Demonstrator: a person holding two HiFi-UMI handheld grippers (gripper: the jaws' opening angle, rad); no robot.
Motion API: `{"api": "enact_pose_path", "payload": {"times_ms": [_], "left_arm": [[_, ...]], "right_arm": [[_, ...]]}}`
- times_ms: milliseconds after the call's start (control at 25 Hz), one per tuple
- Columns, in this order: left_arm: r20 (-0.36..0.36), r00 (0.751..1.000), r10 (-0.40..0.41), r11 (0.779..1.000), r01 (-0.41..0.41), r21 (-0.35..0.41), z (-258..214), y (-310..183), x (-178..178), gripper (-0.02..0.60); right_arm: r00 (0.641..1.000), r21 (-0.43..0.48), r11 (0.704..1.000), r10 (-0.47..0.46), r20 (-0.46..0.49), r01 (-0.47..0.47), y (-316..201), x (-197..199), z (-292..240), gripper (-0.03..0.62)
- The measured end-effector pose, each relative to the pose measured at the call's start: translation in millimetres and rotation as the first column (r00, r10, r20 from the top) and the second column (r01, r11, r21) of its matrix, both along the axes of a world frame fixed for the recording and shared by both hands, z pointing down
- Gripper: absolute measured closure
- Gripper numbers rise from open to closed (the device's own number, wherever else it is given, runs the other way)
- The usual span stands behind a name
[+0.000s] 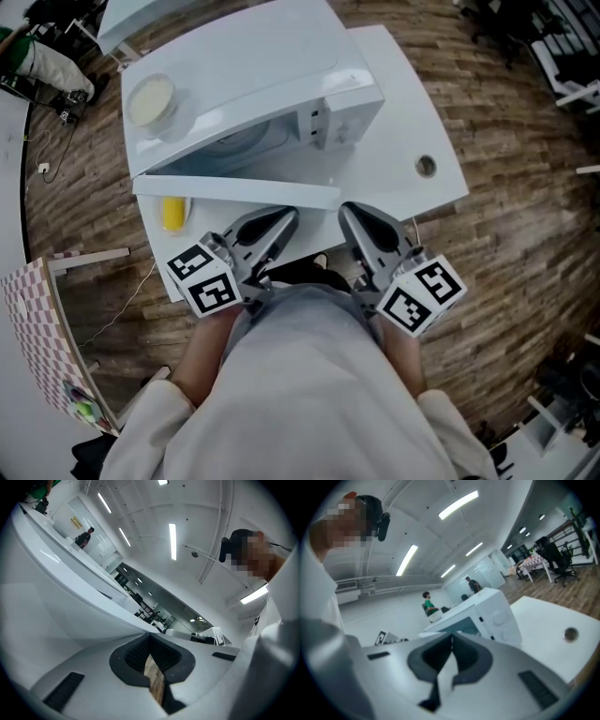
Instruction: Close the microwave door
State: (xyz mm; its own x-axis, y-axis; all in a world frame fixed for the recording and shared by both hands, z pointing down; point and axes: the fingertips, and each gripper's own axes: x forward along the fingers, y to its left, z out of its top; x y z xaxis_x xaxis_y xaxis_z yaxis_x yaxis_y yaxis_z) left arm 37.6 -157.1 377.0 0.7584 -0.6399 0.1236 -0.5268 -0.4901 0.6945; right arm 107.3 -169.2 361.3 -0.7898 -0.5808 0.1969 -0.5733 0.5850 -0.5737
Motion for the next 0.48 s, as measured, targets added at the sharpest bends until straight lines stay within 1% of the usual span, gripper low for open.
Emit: {"api": "enact_pose_path", "payload": {"times_ms": [480], "left_arm": [[-0.007,1.000,-0.015,1.000,0.015,-0.011,1,-14,-10,0.565]], "right_arm": [[1.000,-0.001,1.000,0.009,-0.008,-0.009,-16,-2,0,0.571]]}}
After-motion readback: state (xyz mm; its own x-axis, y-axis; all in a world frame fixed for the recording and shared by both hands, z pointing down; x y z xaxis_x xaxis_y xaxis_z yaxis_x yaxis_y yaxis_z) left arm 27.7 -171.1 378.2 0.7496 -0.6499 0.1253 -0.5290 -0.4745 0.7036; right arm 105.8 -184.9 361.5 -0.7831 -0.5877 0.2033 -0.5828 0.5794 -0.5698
